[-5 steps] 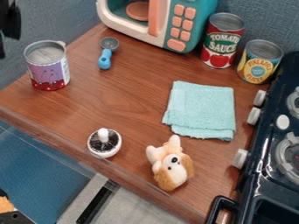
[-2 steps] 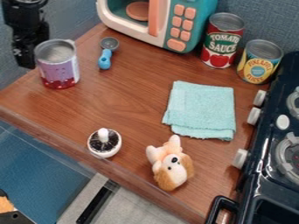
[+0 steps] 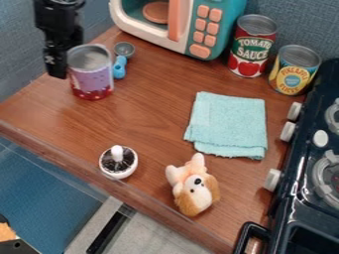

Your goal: Push the can to the middle of the table beside the blue cloth

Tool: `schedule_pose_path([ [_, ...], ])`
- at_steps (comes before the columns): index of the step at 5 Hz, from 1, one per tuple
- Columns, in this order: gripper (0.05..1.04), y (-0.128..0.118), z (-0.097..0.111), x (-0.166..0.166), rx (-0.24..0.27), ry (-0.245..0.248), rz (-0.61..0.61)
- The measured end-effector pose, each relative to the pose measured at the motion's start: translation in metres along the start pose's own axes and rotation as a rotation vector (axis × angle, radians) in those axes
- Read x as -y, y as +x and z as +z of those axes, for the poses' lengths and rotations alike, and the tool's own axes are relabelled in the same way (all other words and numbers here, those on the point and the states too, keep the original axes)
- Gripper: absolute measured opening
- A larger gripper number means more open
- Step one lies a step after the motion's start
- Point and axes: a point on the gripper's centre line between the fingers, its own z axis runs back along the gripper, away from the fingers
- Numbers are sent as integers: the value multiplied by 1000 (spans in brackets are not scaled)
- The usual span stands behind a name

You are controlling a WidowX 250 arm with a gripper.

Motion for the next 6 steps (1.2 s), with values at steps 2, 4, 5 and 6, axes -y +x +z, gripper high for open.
schedule_pose_path([
  [2,999,-56,8,3,7,0,-127],
  [4,999,-119,22,3,-21,-37,-263],
  [5,999,-133,25,8,-32,-43,-305],
  [6,999,-130,26,8,-13,-42,-295],
])
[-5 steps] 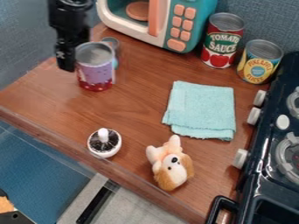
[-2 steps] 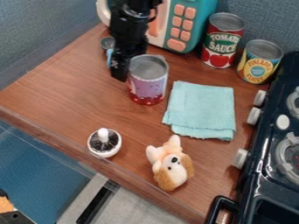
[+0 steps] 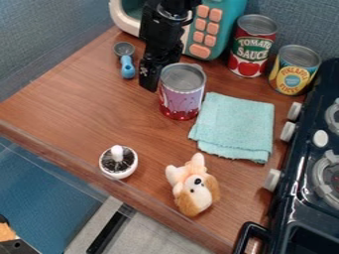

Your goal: Push the can to the middle of the table beside the blue cloth

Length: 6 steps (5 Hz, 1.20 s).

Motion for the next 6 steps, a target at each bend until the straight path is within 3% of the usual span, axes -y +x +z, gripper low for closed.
schedule_pose_path([
  [2,999,25,47,-5,79,-73,57],
  [3,999,31,59,-9,126,-69,40],
  [6,999,28,59,-8,128,-72,30],
])
